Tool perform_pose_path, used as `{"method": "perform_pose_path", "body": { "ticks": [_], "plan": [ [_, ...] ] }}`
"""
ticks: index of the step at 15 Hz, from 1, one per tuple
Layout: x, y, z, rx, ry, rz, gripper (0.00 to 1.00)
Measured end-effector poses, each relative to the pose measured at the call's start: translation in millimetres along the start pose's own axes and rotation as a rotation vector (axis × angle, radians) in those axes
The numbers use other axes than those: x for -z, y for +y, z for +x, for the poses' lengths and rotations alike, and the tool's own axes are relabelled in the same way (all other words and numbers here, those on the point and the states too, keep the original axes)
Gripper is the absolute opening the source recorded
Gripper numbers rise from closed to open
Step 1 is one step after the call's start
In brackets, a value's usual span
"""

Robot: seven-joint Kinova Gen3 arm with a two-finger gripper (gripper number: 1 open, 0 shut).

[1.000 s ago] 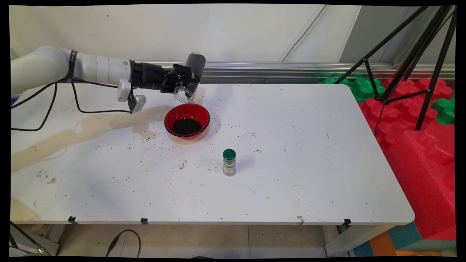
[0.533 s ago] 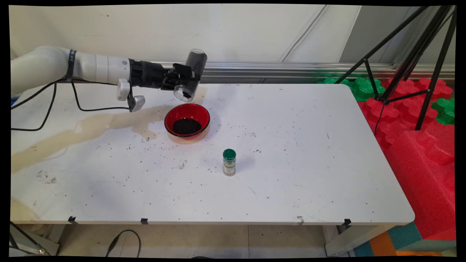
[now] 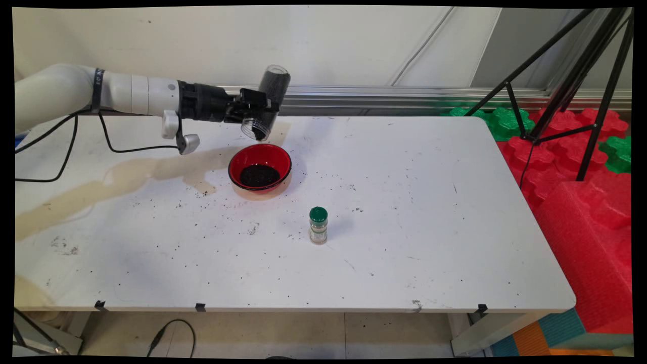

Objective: Pour the black seasoning powder in the red bowl

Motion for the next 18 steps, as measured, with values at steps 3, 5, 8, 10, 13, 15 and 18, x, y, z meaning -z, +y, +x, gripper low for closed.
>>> {"method": "perform_pose_path", "body": {
  "ticks": [3,5,8,10,13,15,18],
  "plan": [
    [0.7,-1.5,0.4,-0.017,0.003,0.008,0.0],
    [1.3,-2.1,0.7,-0.024,0.004,0.013,0.0],
    [2.0,-3.0,1.0,-0.033,0.006,0.018,0.0],
    [2.5,-3.6,1.2,-0.037,0.006,0.021,0.0],
    [3.2,-4.3,1.5,-0.042,0.008,0.025,0.0],
    [3.7,-4.6,1.7,-0.046,0.008,0.028,0.0],
    [4.6,-5.1,2.2,-0.051,0.01,0.03,0.0]
  ]
}}
